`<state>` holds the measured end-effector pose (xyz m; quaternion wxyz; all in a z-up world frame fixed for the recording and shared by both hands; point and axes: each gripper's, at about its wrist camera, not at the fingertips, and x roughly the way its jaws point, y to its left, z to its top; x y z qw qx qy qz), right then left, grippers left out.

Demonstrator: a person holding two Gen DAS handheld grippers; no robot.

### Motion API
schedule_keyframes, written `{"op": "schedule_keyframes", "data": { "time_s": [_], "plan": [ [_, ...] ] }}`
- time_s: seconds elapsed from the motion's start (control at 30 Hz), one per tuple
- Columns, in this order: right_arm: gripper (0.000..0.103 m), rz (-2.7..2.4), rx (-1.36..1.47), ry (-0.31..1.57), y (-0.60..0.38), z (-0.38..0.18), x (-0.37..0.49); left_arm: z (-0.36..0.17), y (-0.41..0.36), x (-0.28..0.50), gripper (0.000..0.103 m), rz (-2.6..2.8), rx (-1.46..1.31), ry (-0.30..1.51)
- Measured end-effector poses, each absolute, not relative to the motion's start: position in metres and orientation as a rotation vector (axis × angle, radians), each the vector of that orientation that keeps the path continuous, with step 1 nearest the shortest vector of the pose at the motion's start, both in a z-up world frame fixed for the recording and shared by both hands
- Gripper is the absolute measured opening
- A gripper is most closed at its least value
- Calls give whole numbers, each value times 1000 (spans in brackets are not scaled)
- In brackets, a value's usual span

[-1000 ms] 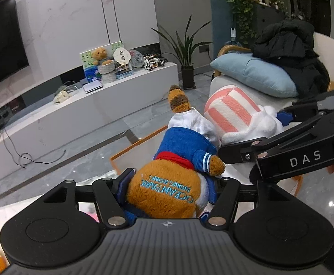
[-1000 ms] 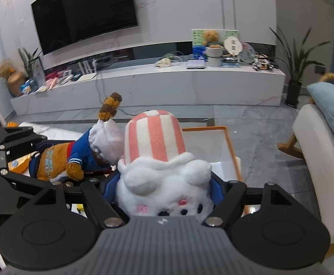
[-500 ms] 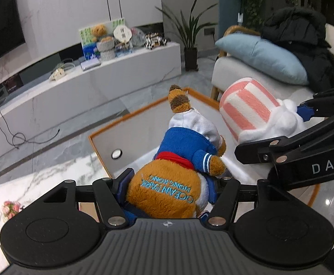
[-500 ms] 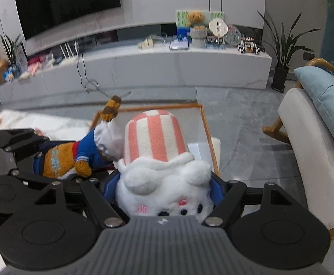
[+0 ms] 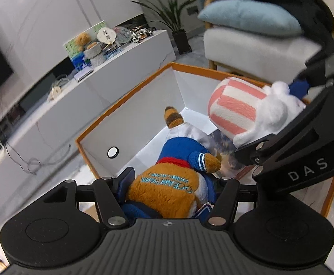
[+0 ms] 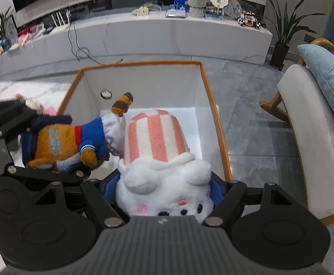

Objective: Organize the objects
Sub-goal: 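Lift both plush toys and carry them over the orange box, then open both tools to drop the plush toys into the box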

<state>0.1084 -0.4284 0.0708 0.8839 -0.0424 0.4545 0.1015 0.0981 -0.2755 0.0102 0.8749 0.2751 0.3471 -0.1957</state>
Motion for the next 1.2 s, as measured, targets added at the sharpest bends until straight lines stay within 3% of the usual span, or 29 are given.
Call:
{"op": "schedule_keyframes", "data": {
  "time_s": [0.73,0.93,1.2],
  "plan": [
    [78,189,-223,1028,-413,45,114,-33,-312,86,74,-372,947,679],
    [79,178,-228,1026,-412,46,117,-34,-314,87,92,-364,954,671],
    [81,171,-220,997,-415,53,113,-30,-318,84,94,-373,943,650]
  ]
}}
